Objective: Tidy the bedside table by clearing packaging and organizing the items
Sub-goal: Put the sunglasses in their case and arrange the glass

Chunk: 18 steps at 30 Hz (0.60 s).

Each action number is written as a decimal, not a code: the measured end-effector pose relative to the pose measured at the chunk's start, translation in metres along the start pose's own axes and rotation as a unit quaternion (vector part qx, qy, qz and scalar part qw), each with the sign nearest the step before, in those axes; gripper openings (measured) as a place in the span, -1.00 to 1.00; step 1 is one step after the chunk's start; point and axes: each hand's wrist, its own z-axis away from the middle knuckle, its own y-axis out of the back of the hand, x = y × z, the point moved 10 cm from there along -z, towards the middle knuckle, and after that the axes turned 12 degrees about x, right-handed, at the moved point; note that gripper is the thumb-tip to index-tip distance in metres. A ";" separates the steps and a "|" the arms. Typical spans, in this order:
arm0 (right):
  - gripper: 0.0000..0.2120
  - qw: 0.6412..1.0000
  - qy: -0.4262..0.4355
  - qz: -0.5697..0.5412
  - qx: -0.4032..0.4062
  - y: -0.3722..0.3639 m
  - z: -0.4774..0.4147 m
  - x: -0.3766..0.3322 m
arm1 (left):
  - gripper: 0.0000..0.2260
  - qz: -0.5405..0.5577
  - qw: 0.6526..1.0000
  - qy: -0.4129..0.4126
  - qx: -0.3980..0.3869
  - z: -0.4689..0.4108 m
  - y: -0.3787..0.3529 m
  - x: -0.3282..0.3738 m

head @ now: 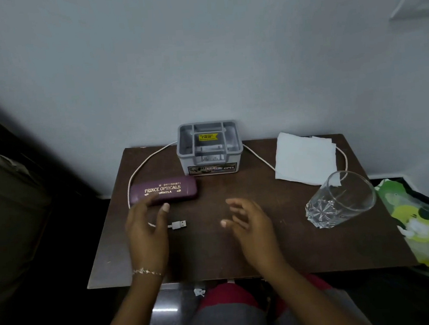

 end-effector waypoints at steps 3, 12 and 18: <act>-0.59 0.999 -0.017 -0.016 0.039 0.030 0.006 0.006 | -0.73 0.040 0.999 0.007 -0.035 0.022 -0.025 0.017; -0.46 0.997 -0.064 0.024 0.042 0.019 -0.082 -0.017 | -0.53 0.111 0.980 0.162 -0.017 -0.045 -0.094 0.016; -0.59 0.996 -0.083 -0.018 0.041 0.015 -0.106 -0.029 | -0.56 0.122 0.976 0.160 -0.077 -0.064 -0.122 0.012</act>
